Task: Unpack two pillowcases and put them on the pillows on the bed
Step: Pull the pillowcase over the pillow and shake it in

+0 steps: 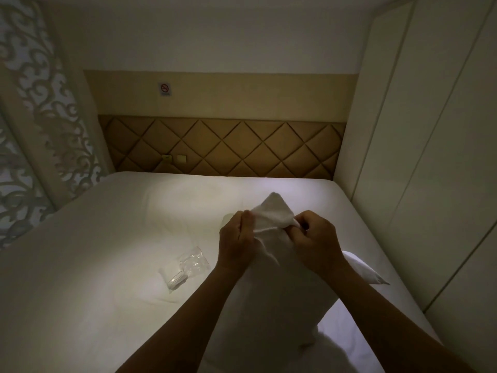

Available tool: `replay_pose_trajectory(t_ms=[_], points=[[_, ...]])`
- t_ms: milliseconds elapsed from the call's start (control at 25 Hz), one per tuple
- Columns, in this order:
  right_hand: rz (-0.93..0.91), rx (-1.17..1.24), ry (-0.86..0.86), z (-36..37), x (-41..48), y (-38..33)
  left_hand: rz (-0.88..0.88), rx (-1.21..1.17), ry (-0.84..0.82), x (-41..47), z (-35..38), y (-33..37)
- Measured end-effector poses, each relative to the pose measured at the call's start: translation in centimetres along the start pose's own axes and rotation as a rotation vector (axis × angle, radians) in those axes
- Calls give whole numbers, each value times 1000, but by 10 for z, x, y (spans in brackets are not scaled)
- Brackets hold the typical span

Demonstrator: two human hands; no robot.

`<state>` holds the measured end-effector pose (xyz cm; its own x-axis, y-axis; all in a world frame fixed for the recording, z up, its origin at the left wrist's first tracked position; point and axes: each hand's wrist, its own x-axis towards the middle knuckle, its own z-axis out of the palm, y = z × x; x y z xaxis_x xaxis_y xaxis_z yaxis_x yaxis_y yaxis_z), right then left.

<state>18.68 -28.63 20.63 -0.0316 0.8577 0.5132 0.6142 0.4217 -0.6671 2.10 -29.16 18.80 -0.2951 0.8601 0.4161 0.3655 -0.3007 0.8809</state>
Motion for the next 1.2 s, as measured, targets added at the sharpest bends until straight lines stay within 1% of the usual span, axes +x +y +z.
replay_pose_trajectory(t_ms=[120,160,240,320,360,400,440,480,520,560,680,760,880,920,1040,1120,1200], points=[[23,30,47,6,2,4,124,142,-122,-21,-12,-34],[17,32,45,9,1,5,110,159,-160,-29,-14,-40],[11,41,27,16,0,6,75,172,-183,-30,-16,-45],[7,61,4,19,0,5,76,181,-185,-22,-21,-38],[-5,68,-7,20,1,3,107,173,-178,-15,-25,-32],[-19,73,-15,21,2,2,182,212,-145,-9,-30,-21],[-35,73,-20,22,3,1,316,277,-131,0,-34,-18],[-55,73,-20,24,4,1,429,348,-142,7,-37,-10],[-79,78,-15,27,5,0,497,385,-180,14,-40,-3],[-98,86,-10,30,5,1,463,390,-251,18,-44,7],[-127,101,-9,34,6,2,156,331,-440,39,-55,25],[-148,121,-24,35,6,1,59,313,-555,47,-62,31],[-173,140,-26,40,4,0,64,294,-692,54,-71,39],[-179,143,-25,42,4,0,90,333,-721,57,-73,40],[-190,121,-35,49,8,1,234,576,-764,63,-72,44],[-192,115,-41,51,11,1,236,689,-761,66,-68,46],[-195,109,-48,54,14,0,204,746,-777,69,-64,46]])
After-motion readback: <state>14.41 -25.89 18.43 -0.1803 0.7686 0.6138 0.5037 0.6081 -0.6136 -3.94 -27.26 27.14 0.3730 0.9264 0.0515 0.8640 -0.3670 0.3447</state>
